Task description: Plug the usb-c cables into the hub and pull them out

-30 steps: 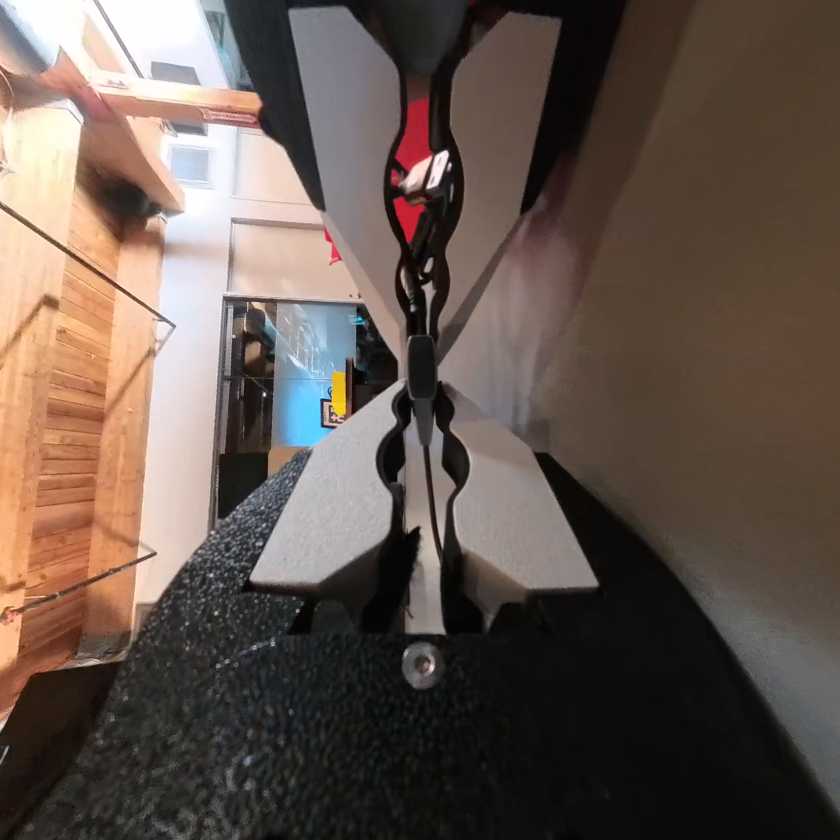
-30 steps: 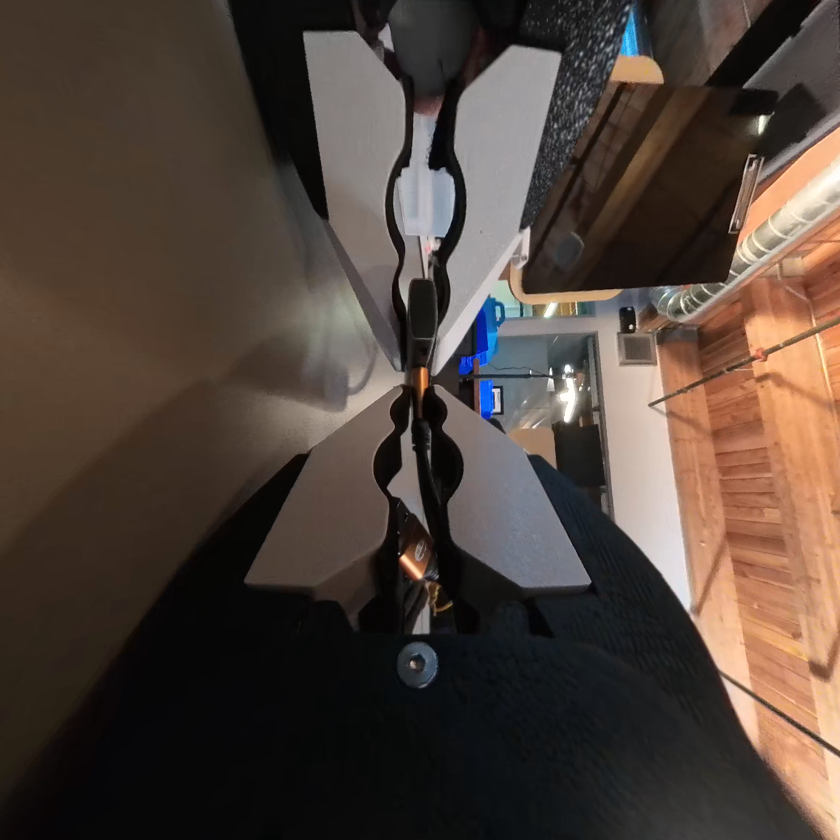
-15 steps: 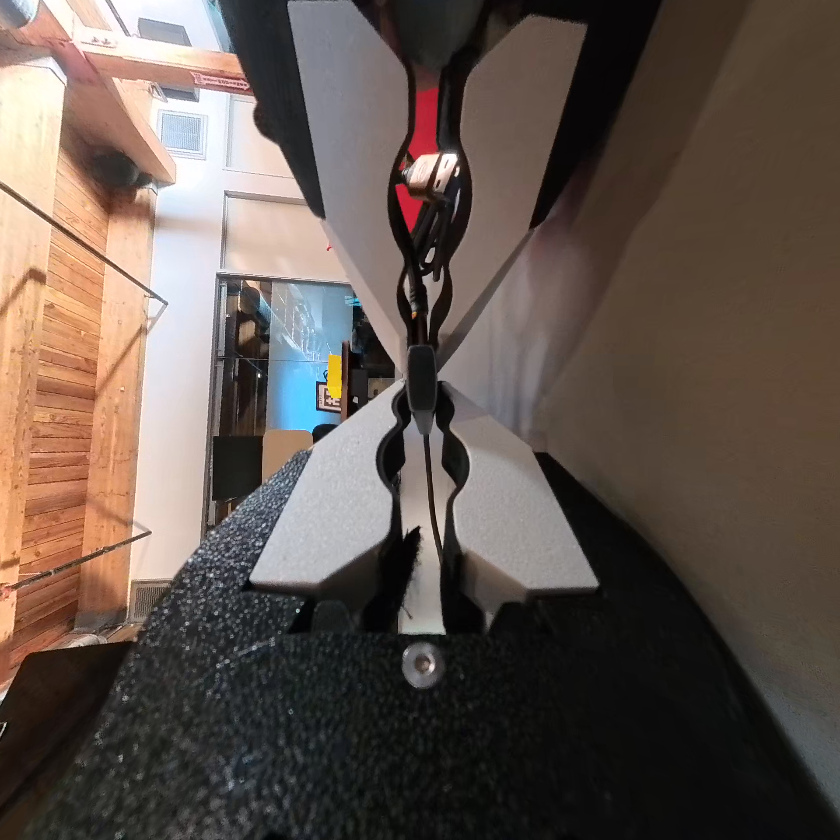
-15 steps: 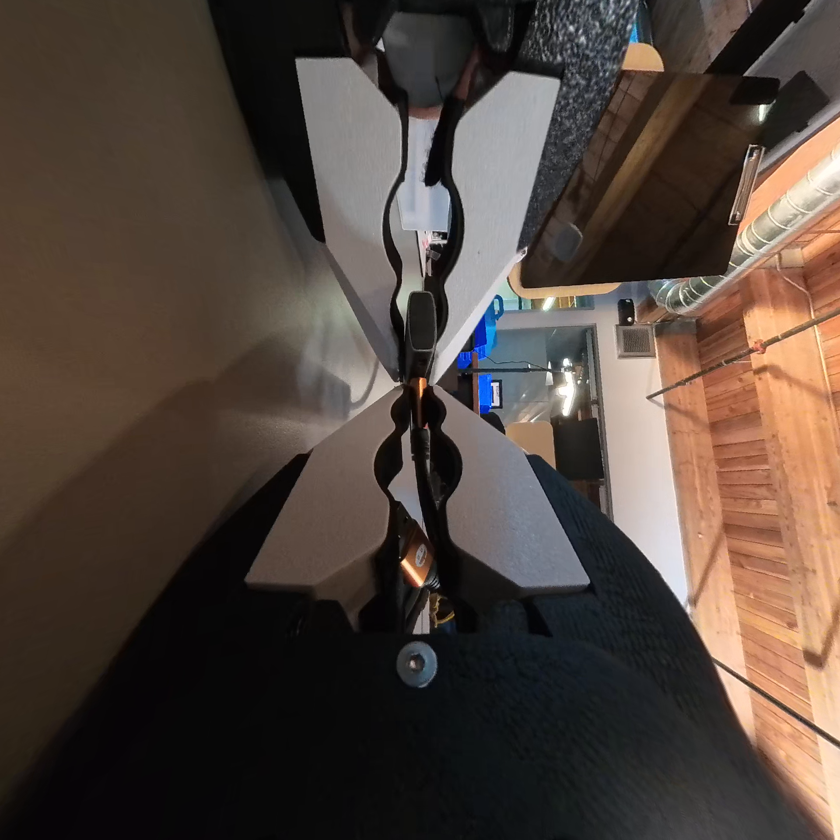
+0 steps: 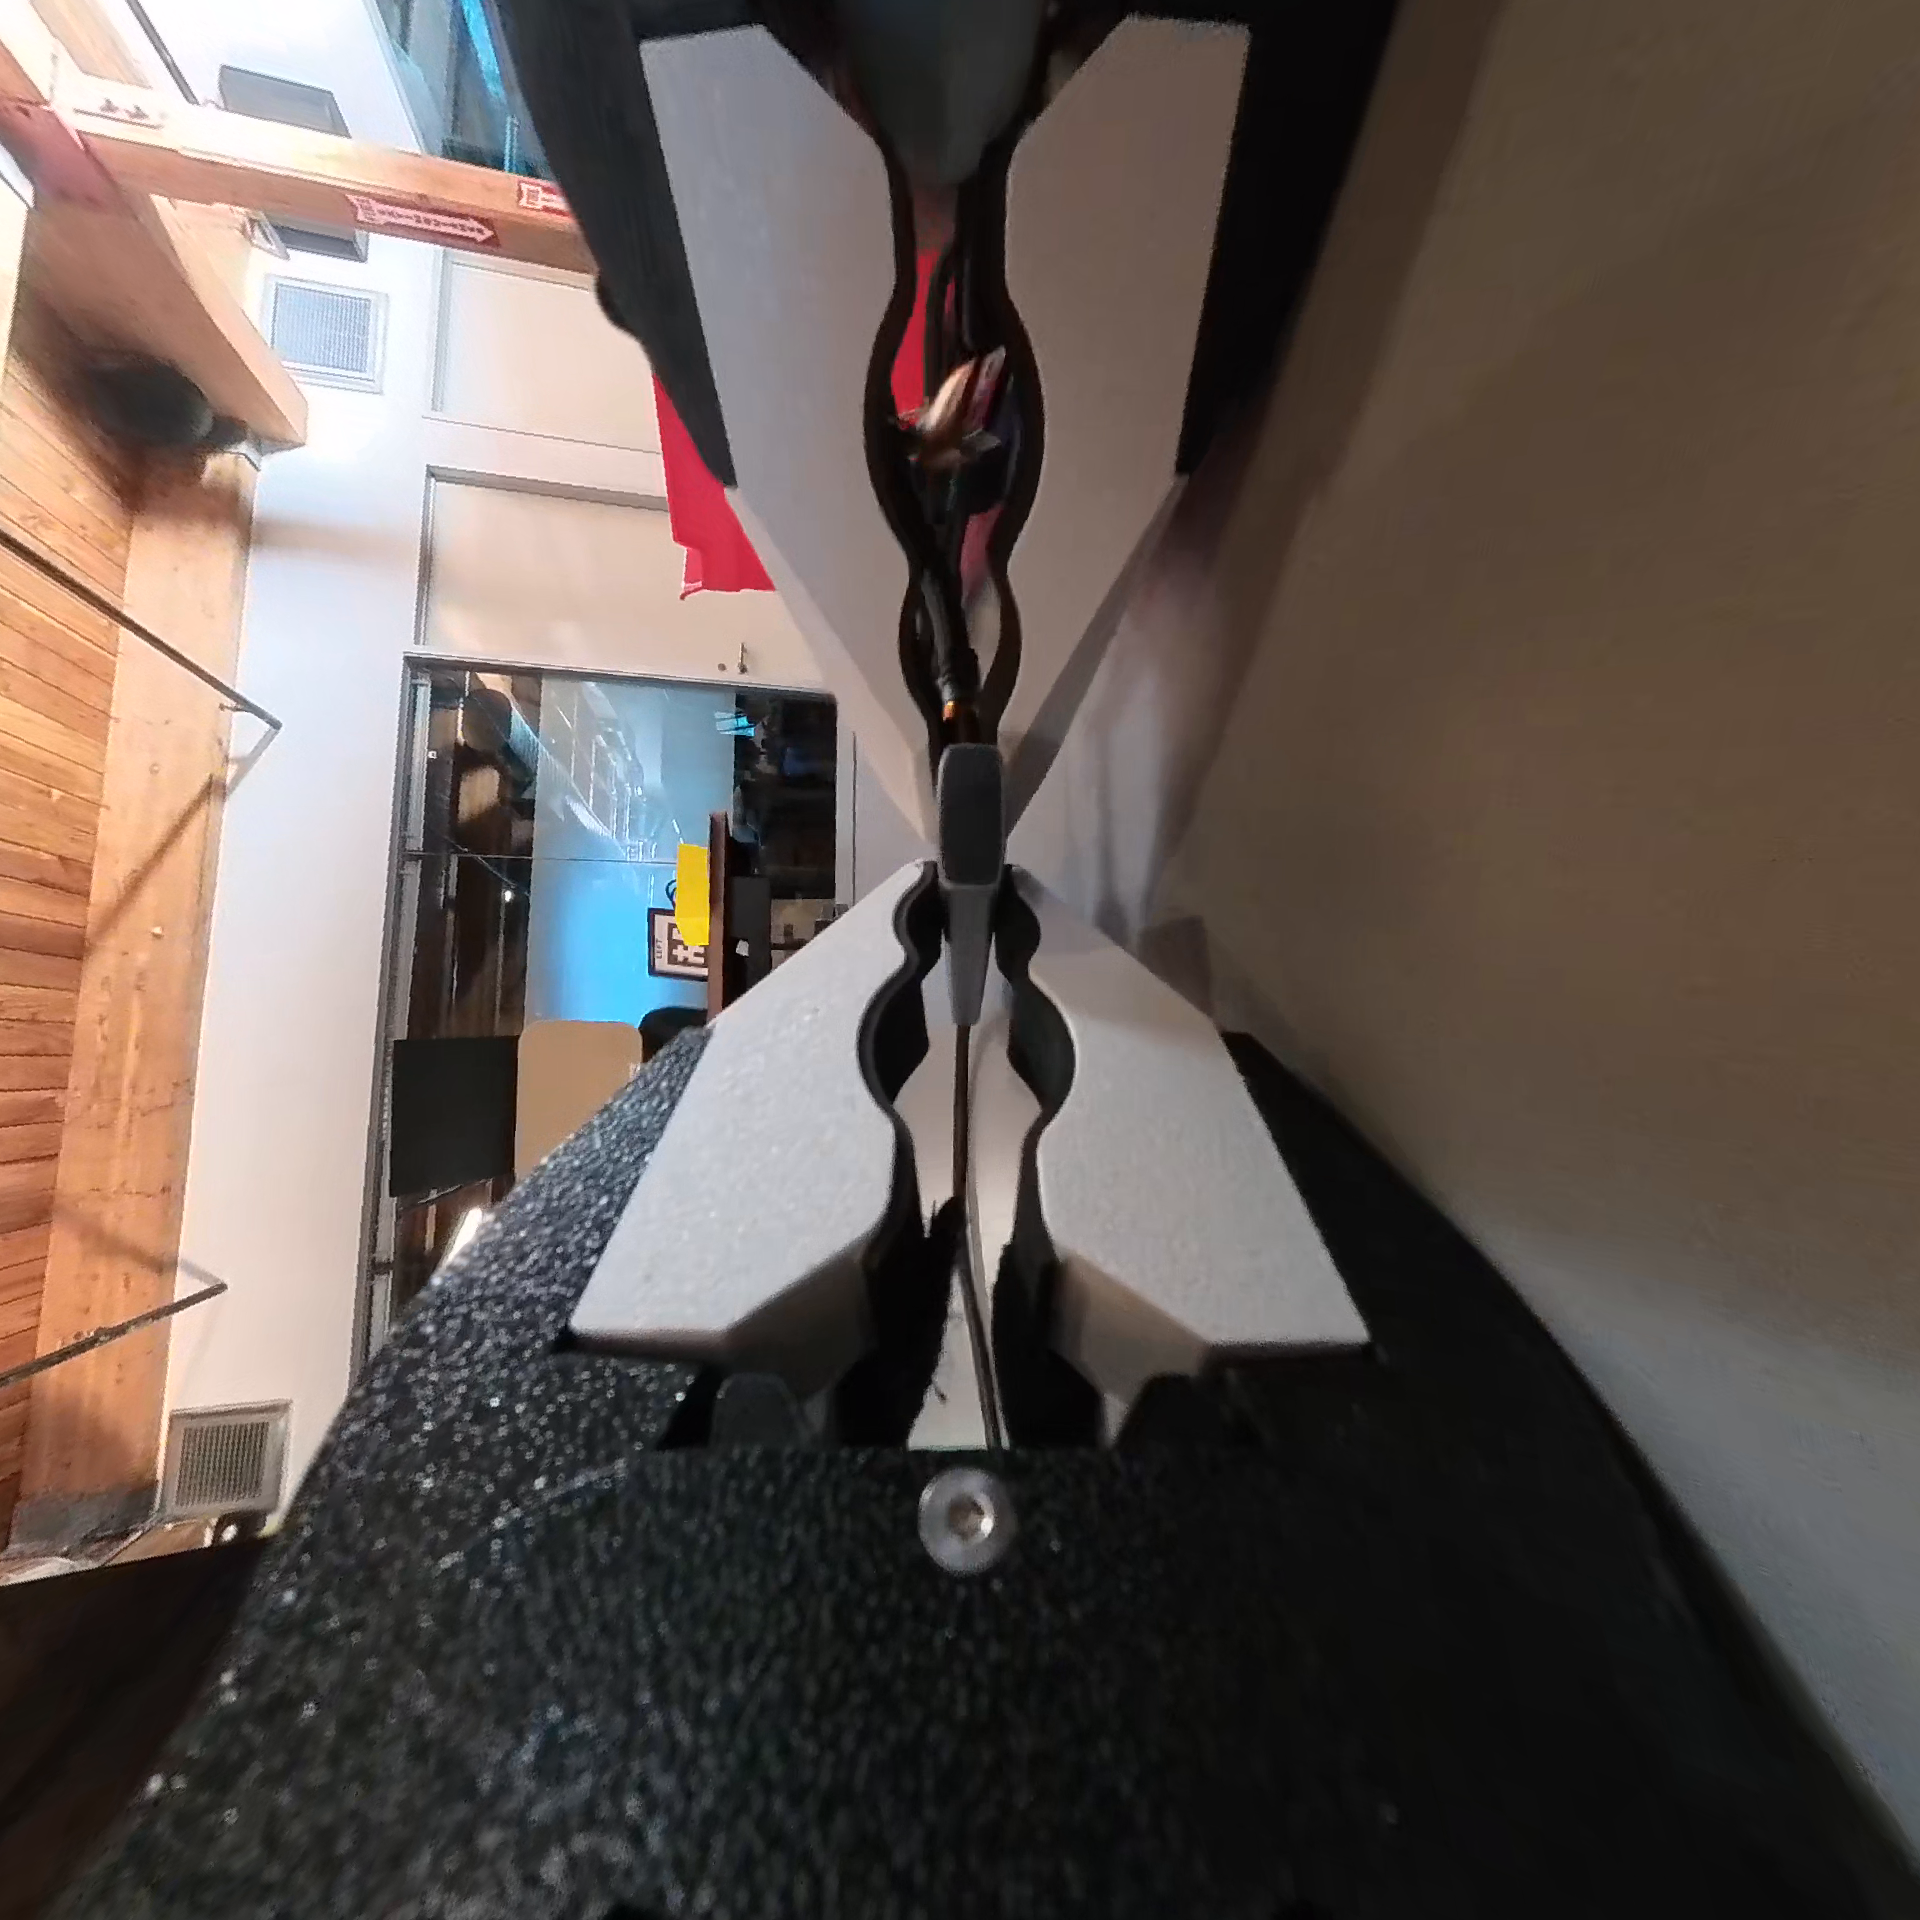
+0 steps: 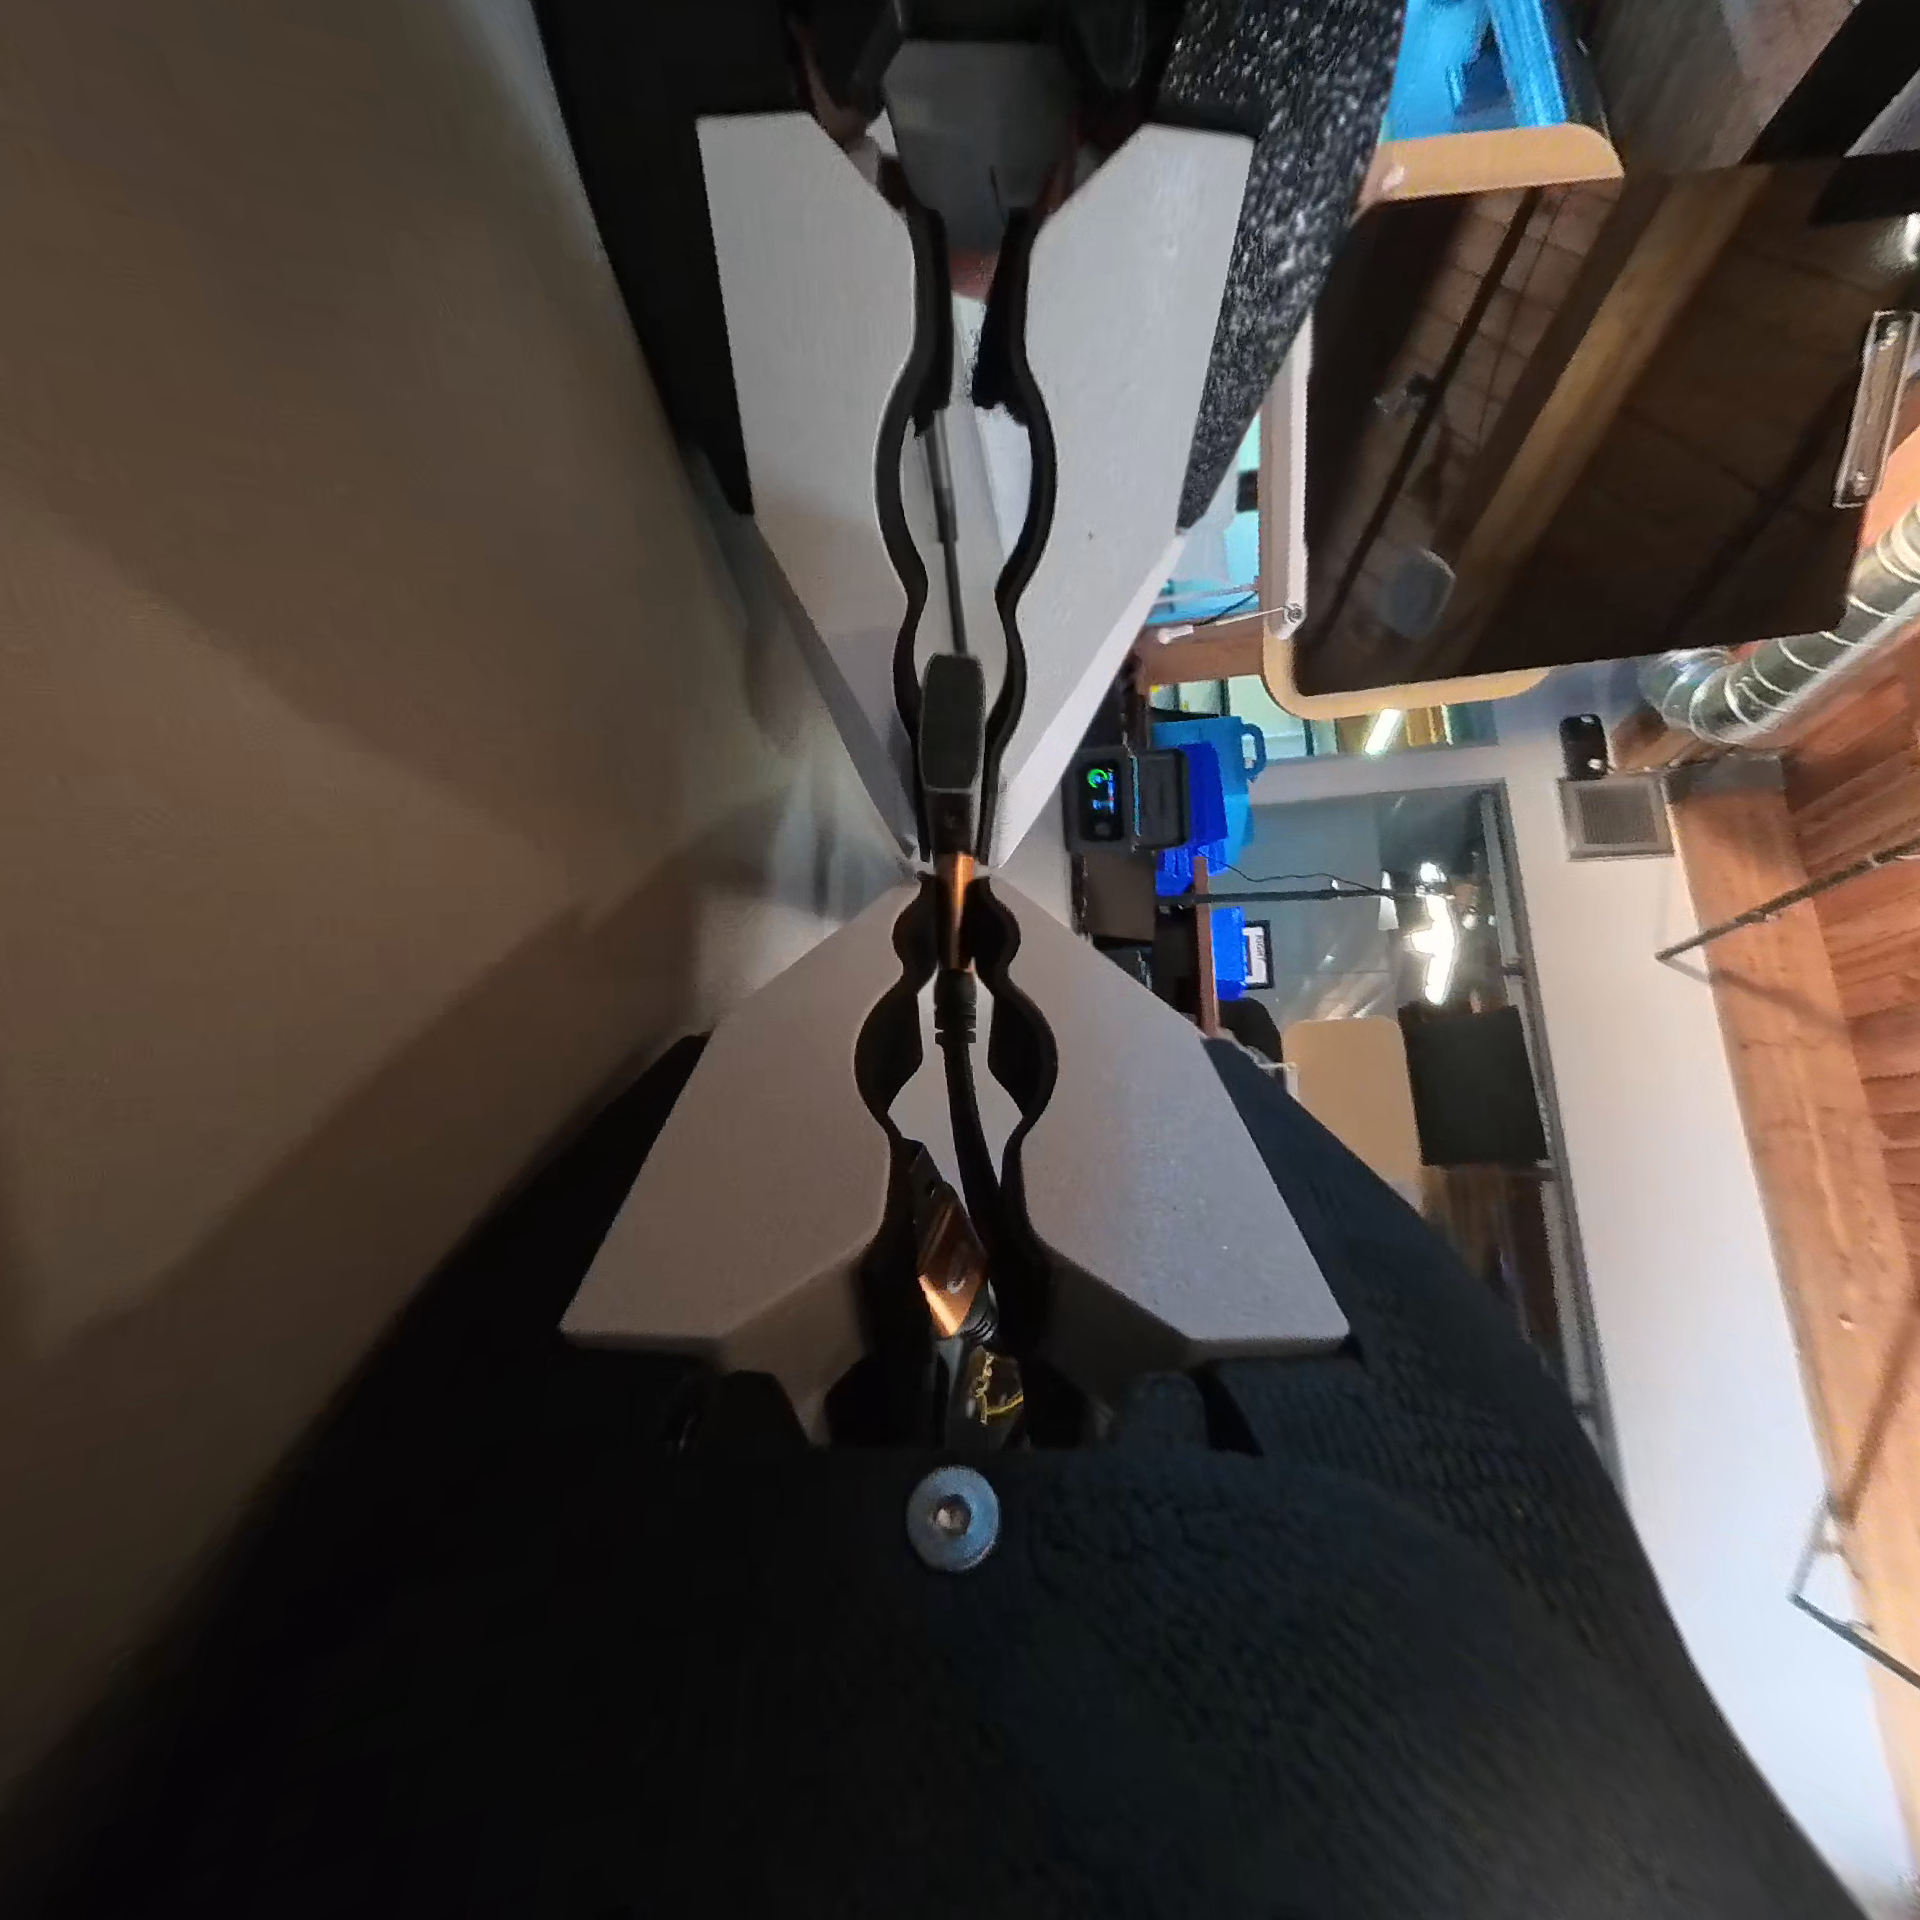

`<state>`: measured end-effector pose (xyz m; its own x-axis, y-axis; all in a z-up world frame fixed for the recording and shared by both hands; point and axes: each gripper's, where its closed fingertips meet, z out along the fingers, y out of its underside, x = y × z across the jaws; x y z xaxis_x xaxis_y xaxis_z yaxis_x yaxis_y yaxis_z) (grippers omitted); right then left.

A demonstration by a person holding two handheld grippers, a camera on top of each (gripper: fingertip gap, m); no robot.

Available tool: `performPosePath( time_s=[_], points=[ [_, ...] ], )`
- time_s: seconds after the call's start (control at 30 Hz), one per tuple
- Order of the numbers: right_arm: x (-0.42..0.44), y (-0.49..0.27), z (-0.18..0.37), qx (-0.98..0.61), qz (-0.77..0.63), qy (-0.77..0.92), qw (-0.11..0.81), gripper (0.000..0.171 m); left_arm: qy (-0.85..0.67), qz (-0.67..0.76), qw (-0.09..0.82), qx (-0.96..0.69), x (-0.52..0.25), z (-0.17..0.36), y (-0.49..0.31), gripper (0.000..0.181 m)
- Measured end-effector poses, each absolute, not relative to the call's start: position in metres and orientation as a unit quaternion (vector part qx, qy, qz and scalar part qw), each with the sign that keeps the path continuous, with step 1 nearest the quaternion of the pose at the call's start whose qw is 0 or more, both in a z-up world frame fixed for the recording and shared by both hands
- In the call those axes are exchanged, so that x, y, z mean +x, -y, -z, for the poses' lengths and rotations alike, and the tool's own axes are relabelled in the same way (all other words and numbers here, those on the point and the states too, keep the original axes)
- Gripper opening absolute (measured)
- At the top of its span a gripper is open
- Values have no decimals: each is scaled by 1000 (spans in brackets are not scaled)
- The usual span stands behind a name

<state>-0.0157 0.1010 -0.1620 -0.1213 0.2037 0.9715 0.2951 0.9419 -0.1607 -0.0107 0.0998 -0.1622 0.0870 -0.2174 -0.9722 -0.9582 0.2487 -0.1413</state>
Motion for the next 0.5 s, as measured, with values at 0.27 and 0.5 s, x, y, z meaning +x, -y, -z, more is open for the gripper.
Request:
performPosePath(
  time_s=[0.27, 0.5],
  points=[
    [1, -73, 161, -167, -30, 759, 629, 4, -598, -329, 550, -482, 10, 161, -71, 8],
    [7, -65, 163, -157, -60, 765, 622, 5, -607, -306, 557, -477, 15, 162, -62, 9]
  ],
)
